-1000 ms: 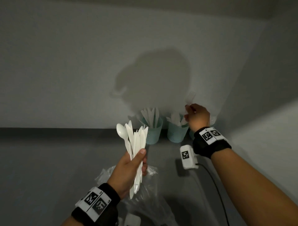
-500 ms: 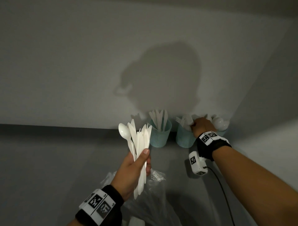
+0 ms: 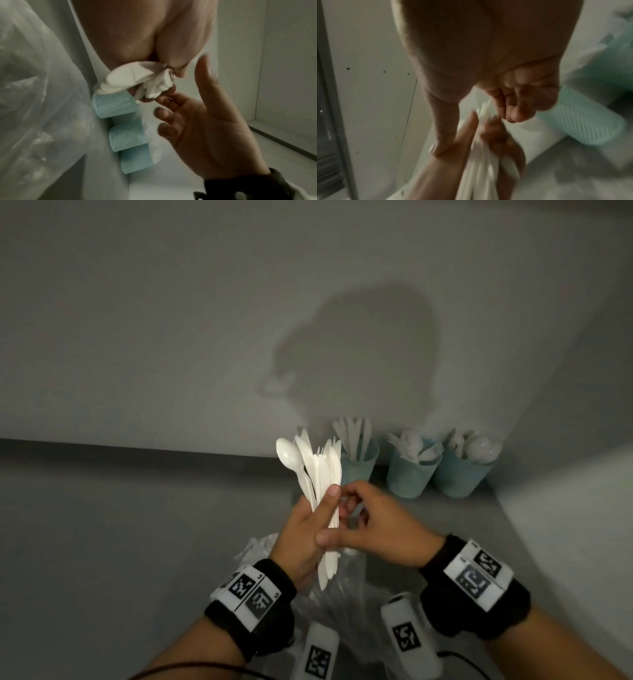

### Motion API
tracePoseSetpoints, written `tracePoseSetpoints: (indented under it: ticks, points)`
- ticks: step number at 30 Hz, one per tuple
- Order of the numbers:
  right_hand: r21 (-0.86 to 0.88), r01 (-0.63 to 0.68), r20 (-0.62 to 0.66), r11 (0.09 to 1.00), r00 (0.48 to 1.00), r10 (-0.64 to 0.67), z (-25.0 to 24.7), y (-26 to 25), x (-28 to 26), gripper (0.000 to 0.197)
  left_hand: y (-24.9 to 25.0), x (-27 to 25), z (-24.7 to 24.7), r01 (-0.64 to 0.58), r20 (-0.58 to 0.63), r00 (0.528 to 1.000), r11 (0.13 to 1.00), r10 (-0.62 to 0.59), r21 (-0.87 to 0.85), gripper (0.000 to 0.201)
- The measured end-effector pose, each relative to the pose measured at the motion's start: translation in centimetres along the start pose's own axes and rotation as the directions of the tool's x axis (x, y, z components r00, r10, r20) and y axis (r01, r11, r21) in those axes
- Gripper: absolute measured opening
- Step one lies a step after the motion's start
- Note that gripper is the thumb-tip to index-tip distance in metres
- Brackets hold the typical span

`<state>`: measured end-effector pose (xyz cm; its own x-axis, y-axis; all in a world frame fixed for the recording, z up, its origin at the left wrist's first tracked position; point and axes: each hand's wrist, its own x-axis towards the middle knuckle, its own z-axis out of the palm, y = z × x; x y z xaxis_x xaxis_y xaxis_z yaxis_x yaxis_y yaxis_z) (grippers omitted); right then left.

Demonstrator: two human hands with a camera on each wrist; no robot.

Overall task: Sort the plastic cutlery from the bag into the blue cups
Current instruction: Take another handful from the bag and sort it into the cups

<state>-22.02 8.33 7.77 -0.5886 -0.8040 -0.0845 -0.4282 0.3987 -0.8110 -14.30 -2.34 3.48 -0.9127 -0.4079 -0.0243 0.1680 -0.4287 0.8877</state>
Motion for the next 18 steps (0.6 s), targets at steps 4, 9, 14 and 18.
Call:
tracePoseSetpoints:
  ticks: [4, 9, 14, 18]
  points:
    - [0.339, 0.030, 0.072, 0.940, 0.996, -0.058, 1.1, 0.7, -0.3, 0.035, 0.1, -0.6, 0.2, 0.069, 0.048, 0.997, 0.994, -0.066, -0.084, 0.040]
    - [0.301, 0.133, 0.019, 0.944, 0.989, -0.145, 1.3, 1.5, -0.2, 0.013, 0.0, -0.7, 0.3, 0.086, 0.091, 0.992, 0.996, -0.086, 0.004, 0.060]
    - [0.266, 0.146, -0.120, 0.953, 0.986, -0.117, 1.2, 1.8, -0.1, 0.024, 0.2, -1.2, 0.3, 0.125, 0.139, 0.984, 0.988, -0.112, -0.092, 0.044]
    - [0.327, 0.139, -0.103, 0.935, 0.988, -0.111, 1.3, 1.9, -0.2, 0.023, 0.0, -1.4, 0.0, 0.128, 0.156, 0.982, 0.980, -0.104, -0.150, 0.041]
